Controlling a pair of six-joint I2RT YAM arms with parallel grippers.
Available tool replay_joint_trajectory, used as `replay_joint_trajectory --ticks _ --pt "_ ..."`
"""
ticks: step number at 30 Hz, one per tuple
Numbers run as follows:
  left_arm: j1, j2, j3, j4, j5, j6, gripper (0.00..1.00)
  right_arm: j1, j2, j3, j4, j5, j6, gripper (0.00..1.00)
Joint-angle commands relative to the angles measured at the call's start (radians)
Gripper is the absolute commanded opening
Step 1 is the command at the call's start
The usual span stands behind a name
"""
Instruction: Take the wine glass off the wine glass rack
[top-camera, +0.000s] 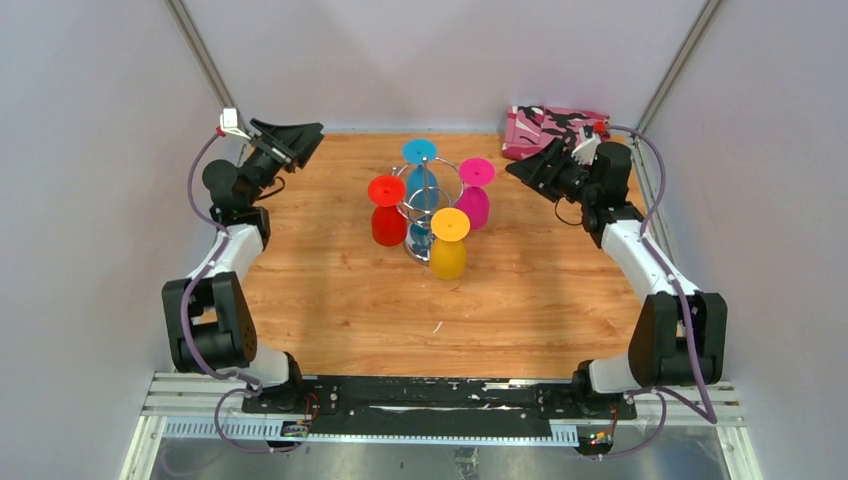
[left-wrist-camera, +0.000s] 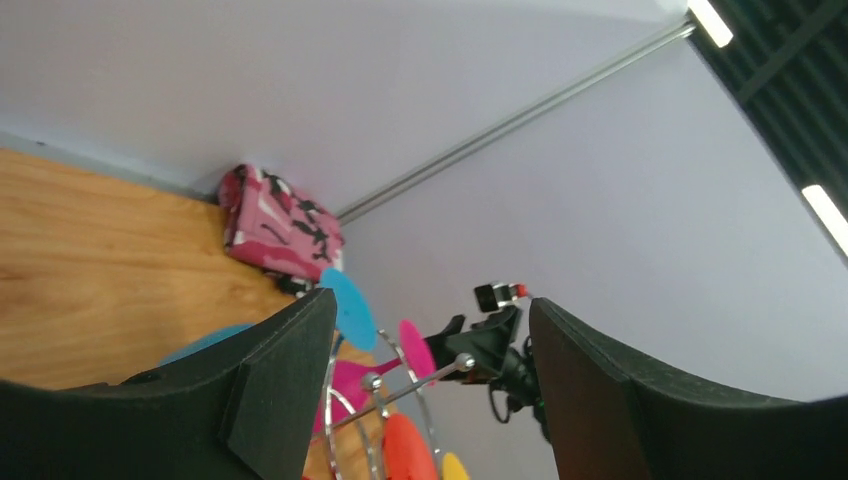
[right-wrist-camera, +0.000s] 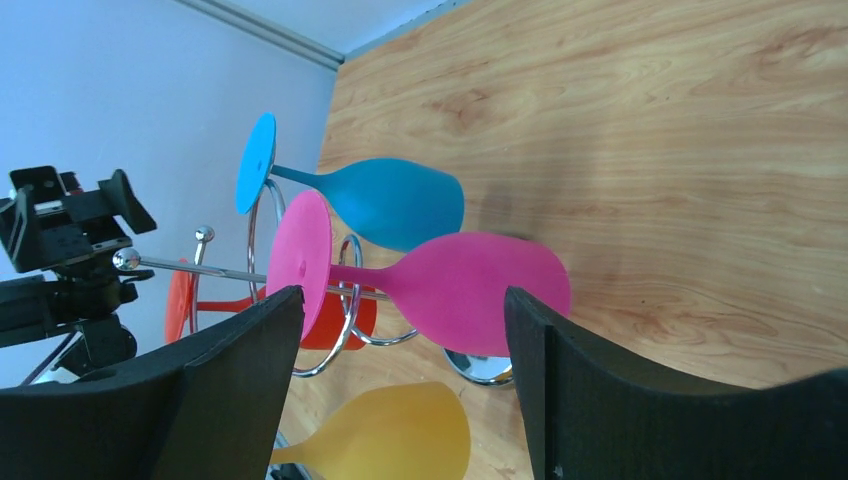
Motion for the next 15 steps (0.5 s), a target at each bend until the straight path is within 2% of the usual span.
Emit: replay_joint_trajectory --ticks 1,3,6,10,15 --pt "0.006 -0.156 -0.003 -0.285 0.013 0.256 0.76 -0.010 0.019 0.007 0.081 -0.102 0.066 0.77" --pt "0.003 -0.238 -0.003 -0.460 -0.032 0.393 0.76 -0.005 0.036 0.016 0.094 -0.111 0.081 0.75" --pt "0.004 -0.296 -0.004 -0.590 -0.076 0.491 0.77 0.009 0.068 0.034 0.107 -0.127 0.101 0.72" --pt "0.004 -0.294 -0.028 -0.619 -0.083 0.508 0.77 0.024 0.115 0.048 0.166 -0.170 0.157 0.65" --pt "0.004 -0.281 -0.056 -0.619 -0.087 0.524 0.77 0.039 0.160 0.044 0.259 -0.216 0.236 0.63"
